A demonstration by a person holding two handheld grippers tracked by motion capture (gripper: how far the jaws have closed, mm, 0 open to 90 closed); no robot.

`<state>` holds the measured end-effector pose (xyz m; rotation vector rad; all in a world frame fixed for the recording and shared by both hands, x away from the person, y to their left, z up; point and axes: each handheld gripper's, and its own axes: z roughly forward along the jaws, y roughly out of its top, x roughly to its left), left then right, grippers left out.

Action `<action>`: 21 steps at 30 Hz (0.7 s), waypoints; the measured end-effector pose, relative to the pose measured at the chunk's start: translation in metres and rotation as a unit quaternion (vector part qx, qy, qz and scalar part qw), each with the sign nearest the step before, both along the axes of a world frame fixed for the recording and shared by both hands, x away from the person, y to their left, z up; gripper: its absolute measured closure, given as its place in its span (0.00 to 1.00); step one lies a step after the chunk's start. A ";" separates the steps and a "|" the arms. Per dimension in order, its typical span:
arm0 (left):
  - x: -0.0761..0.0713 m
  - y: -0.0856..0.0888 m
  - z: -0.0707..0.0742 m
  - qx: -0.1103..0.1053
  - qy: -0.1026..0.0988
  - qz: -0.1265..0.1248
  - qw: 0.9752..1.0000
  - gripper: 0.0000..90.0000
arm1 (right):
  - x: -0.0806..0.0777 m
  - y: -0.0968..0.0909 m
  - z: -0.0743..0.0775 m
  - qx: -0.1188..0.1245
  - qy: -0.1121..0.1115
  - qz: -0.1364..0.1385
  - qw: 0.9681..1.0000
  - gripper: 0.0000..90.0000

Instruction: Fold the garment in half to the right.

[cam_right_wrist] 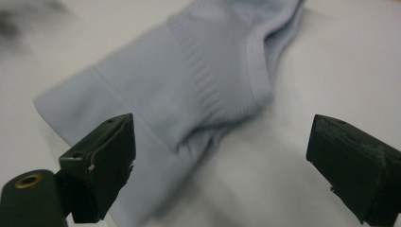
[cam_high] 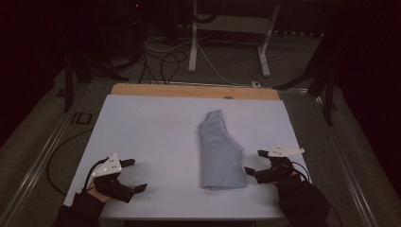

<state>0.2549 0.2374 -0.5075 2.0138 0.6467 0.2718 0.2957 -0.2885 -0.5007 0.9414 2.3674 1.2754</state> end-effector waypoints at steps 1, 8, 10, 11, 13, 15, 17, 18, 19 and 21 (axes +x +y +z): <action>0.000 0.000 0.000 0.000 0.001 0.000 1.000 0.01 | -0.001 -0.001 -0.003 -0.004 -0.001 0.000 1.000 0.10; -0.001 -0.001 -0.001 0.007 -0.001 -0.004 1.000 0.01 | -0.006 -0.006 -0.018 0.001 0.015 -0.004 1.000 0.10; -0.001 -0.001 -0.002 0.008 0.000 -0.004 1.000 0.01 | -0.008 -0.006 -0.021 -0.006 0.013 -0.005 1.000 0.10; 0.000 -0.001 -0.002 0.009 0.002 -0.002 1.000 0.01 | -0.009 -0.006 -0.023 -0.005 0.013 -0.002 1.000 0.10; -0.001 -0.001 -0.003 0.015 0.003 -0.002 1.000 0.01 | -0.011 -0.006 -0.026 -0.009 0.014 -0.006 1.000 0.10; -0.001 0.000 -0.004 0.023 0.003 -0.003 1.000 0.01 | -0.012 -0.006 -0.029 -0.017 0.013 -0.008 1.000 0.10; -0.001 0.002 -0.005 0.023 0.003 0.002 1.000 0.01 | -0.011 -0.005 -0.031 -0.018 0.019 -0.007 1.000 0.10; -0.001 0.002 -0.005 0.022 0.004 0.003 1.000 0.01 | -0.010 -0.005 -0.032 -0.021 0.019 -0.006 1.000 0.10; -0.001 0.003 -0.005 0.022 0.003 0.005 1.000 0.01 | -0.009 -0.004 -0.034 -0.023 0.021 -0.007 0.999 0.10; -0.001 0.004 -0.005 0.022 0.003 0.007 1.000 0.01 | -0.008 -0.003 -0.035 -0.026 0.024 -0.008 0.999 0.10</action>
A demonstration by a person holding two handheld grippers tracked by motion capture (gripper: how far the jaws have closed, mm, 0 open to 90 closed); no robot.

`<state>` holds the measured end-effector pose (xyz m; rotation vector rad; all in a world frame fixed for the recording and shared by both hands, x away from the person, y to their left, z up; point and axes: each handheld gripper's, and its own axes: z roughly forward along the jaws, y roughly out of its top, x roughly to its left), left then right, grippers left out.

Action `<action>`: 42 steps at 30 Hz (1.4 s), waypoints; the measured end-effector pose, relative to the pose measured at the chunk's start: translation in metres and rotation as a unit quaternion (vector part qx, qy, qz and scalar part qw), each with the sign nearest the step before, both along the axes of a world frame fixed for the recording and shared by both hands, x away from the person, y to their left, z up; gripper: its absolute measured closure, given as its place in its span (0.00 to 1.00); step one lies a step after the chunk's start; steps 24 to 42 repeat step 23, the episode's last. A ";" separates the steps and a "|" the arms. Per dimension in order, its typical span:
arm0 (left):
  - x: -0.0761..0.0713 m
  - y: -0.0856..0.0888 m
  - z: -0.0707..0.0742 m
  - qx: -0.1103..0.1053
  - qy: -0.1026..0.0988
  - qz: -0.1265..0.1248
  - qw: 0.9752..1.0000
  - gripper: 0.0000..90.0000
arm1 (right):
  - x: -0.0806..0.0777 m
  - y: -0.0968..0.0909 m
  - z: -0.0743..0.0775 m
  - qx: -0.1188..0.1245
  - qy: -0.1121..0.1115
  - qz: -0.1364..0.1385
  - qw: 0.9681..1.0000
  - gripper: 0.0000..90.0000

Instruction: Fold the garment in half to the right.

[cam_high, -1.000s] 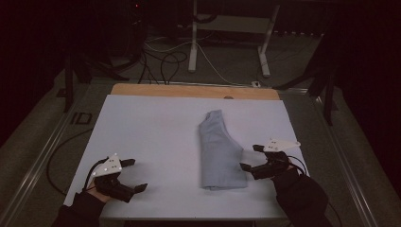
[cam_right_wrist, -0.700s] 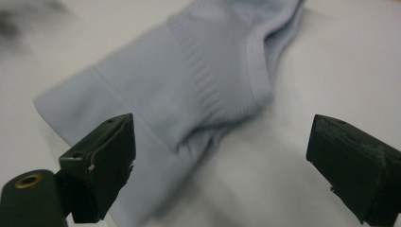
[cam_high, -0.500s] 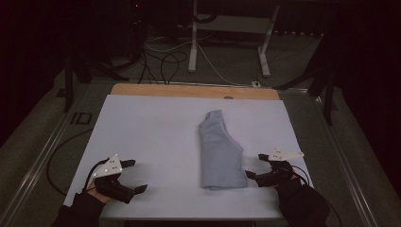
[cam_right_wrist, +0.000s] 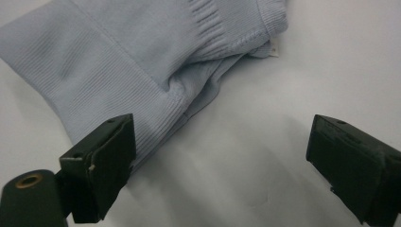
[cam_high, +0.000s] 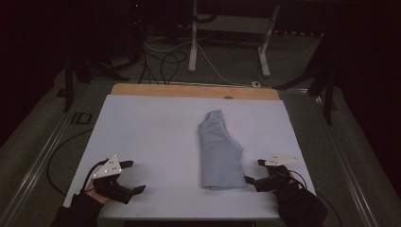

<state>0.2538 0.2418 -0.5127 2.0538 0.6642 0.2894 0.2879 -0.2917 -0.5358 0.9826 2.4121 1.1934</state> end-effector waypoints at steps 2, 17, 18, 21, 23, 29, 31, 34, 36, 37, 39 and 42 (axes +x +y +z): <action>0.000 0.001 0.000 -0.001 0.001 0.001 1.000 0.01 | 0.001 0.001 -0.001 -0.001 0.000 -0.001 1.000 0.10; -0.003 0.000 0.000 -0.003 -0.003 0.005 1.000 0.01 | 0.002 0.001 0.000 -0.013 -0.009 -0.011 1.000 0.10; -0.003 0.000 0.000 -0.002 -0.003 0.005 1.000 0.01 | 0.002 0.001 0.000 -0.013 -0.009 -0.011 1.000 0.10; -0.003 0.000 0.000 -0.002 -0.004 0.004 1.000 0.01 | 0.002 0.001 0.000 -0.014 -0.009 -0.011 1.000 0.10; -0.003 0.000 0.000 -0.003 -0.004 0.005 1.000 0.01 | 0.002 0.001 0.000 -0.014 -0.008 -0.011 1.000 0.10; -0.003 0.000 0.000 -0.003 -0.004 0.005 1.000 0.01 | 0.002 0.001 0.000 -0.014 -0.008 -0.011 1.000 0.10; -0.003 0.000 0.000 -0.003 -0.004 0.005 1.000 0.01 | 0.002 0.001 0.000 -0.014 -0.008 -0.011 1.000 0.10; -0.003 0.000 0.000 -0.003 -0.004 0.005 1.000 0.01 | 0.002 0.001 0.000 -0.014 -0.008 -0.011 1.000 0.10; -0.003 0.000 0.000 -0.003 -0.004 0.005 1.000 0.01 | 0.002 0.001 0.000 -0.014 -0.008 -0.011 1.000 0.10; -0.003 0.000 0.000 -0.003 -0.004 0.005 1.000 0.01 | 0.002 0.001 0.000 -0.014 -0.008 -0.011 1.000 0.10; -0.003 0.000 0.000 -0.003 -0.004 0.005 1.000 0.01 | 0.002 0.001 0.000 -0.014 -0.008 -0.011 1.000 0.10; -0.003 0.000 0.000 -0.003 -0.004 0.005 1.000 0.01 | 0.002 0.001 0.000 -0.014 -0.008 -0.011 1.000 0.10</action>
